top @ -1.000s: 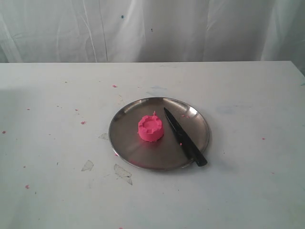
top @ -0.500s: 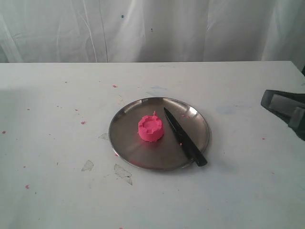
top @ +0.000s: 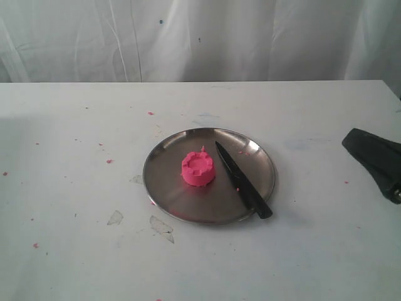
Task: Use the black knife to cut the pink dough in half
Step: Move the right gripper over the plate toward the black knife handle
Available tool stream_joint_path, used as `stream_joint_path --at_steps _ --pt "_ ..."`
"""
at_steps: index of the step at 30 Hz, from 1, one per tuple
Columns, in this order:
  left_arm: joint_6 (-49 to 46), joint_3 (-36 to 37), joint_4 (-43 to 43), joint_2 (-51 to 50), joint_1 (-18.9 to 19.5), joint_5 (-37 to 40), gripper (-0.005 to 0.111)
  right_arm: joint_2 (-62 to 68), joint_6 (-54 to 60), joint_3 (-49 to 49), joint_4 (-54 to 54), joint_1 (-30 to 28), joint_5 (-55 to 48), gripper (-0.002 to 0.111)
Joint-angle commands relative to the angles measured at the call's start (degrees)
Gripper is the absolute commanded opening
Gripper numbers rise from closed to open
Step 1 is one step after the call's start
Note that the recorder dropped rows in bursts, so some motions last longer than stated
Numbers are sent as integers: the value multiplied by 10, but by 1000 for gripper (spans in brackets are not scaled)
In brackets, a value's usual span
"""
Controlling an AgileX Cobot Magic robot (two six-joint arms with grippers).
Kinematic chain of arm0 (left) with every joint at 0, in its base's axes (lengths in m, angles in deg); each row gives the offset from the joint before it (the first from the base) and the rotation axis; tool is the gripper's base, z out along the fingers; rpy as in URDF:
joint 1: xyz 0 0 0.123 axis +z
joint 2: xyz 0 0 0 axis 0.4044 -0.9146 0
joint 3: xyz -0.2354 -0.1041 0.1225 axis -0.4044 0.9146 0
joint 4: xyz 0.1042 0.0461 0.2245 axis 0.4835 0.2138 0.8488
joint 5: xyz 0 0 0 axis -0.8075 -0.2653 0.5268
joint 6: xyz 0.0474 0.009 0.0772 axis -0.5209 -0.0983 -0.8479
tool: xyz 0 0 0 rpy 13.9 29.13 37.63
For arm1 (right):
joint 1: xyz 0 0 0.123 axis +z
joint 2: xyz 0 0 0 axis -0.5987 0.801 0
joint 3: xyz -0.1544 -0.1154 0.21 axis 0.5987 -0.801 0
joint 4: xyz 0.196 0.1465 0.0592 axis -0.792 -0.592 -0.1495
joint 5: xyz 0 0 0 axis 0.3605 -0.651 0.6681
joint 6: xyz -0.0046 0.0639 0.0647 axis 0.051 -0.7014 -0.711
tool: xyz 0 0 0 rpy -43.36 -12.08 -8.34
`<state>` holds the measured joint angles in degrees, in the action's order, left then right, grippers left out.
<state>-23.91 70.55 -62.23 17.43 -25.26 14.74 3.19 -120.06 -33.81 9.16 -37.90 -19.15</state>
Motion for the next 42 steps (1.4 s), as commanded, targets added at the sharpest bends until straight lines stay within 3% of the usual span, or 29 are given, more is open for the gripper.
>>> stream_joint_path --at_steps 1,4,8,11,19,24,27,33,42 --pt "0 2 2 2 1 0 0 0 90 -23 -131 0 3 0" --pt "0 2 2 2 1 0 0 0 174 -36 -219 0 -8 0" --pt "0 2 2 2 1 0 0 -6 397 -53 -374 0 -68 0" --pt "0 2 2 2 1 0 0 -22 518 -62 -421 0 -110 0" --pt "0 2 2 2 1 0 0 -27 288 -60 -258 0 -126 0" --pt "0 2 2 2 1 0 0 -27 51 -59 -6 0 -86 0" --pt "0 2 2 2 1 0 0 -27 -24 -59 111 0 -25 0" --pt "0 2 2 2 1 0 0 -27 -101 -59 195 0 3 9" --pt "0 2 2 2 1 0 0 -27 -97 -44 227 0 75 23"
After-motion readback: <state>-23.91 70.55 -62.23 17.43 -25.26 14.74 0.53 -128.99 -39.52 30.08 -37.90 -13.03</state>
